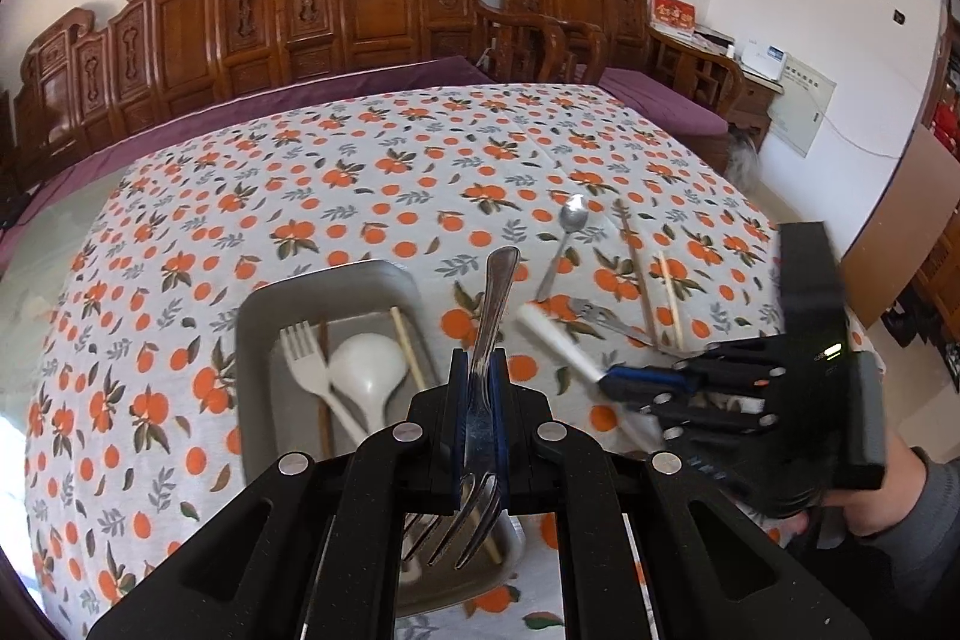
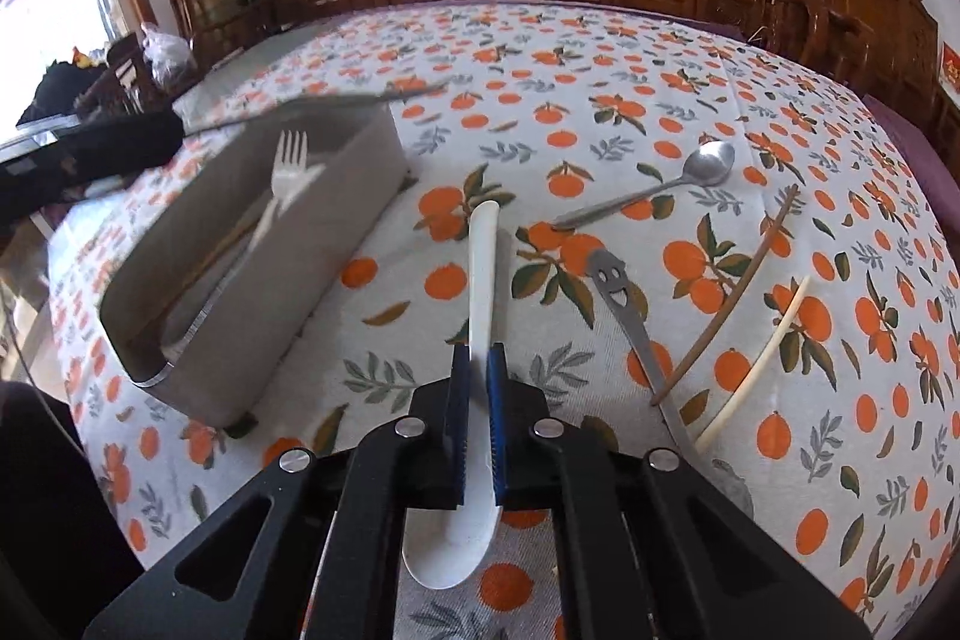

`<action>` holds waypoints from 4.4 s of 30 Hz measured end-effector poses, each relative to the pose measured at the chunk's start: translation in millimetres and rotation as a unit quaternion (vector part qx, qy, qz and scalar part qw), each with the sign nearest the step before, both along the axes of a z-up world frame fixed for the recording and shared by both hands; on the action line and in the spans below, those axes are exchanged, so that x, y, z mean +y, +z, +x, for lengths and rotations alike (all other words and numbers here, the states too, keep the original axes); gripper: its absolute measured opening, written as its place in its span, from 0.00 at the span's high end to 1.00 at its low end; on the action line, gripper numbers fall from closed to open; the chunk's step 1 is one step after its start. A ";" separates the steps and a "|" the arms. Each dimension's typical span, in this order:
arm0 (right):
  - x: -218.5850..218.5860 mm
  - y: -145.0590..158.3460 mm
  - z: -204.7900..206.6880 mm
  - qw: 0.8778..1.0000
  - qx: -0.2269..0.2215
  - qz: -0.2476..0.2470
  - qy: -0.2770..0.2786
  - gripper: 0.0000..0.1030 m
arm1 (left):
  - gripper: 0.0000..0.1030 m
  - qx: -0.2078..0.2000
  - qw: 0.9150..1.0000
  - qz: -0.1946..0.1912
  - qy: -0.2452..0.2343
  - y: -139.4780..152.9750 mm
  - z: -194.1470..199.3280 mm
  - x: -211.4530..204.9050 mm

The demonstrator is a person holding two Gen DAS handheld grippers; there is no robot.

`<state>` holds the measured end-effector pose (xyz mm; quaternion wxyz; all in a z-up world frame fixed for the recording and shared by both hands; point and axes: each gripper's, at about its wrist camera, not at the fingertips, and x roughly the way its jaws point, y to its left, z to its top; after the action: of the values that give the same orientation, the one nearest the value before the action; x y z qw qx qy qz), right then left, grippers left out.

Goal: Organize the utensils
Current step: 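Grasp the white plastic spoon with the right tool while the left carries the fork to the tray, then lower the fork into the tray and open the left tool while the right holds the spoon, then lower the white plastic spoon into the tray and open the right tool, then grasp a wooden chopstick with the right tool while the left approaches a metal spoon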

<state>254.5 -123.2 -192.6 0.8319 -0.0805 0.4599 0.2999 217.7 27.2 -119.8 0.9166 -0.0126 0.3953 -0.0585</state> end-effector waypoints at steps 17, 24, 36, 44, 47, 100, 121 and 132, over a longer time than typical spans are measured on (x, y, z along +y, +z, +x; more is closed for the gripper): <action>-11.1 11.7 -0.5 1.000 -0.011 0.027 -0.005 0.93 | 0.94 0.045 0.995 0.032 0.079 -33.8 14.7 46.6; -12.7 12.1 0.0 1.000 -0.010 0.028 -0.005 0.93 | 0.94 0.066 0.994 0.037 0.077 -48.0 20.5 43.0; -13.8 12.0 -2.1 0.999 -0.007 0.032 -0.002 0.93 | 0.94 0.089 0.993 0.034 0.063 -60.7 24.2 34.4; -12.8 14.0 -4.2 0.999 -0.006 0.039 0.001 0.93 | 0.94 0.075 0.995 0.024 0.064 -50.4 20.4 36.0; -12.3 16.9 -5.7 0.999 -0.009 0.043 0.003 0.93 | 0.94 0.063 0.996 0.022 0.062 -40.3 17.1 35.5; 82.2 46.7 -8.6 0.993 0.004 0.110 0.037 0.90 | 0.34 -0.020 0.994 0.005 0.108 16.6 -25.2 85.5; -80.4 121.1 -25.9 0.993 -0.073 0.058 -0.070 0.78 | 0.34 -0.042 0.998 -0.009 0.037 56.3 -58.0 -2.1; -114.3 86.4 -4.3 0.990 -0.037 0.050 -0.123 0.71 | 0.34 -0.039 0.999 0.000 0.005 59.5 -49.9 -32.7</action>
<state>250.2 -237.4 -106.1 0.8818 0.0074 0.4198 0.2150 167.8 -5.5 -60.3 0.9317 -0.0122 0.3589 -0.0546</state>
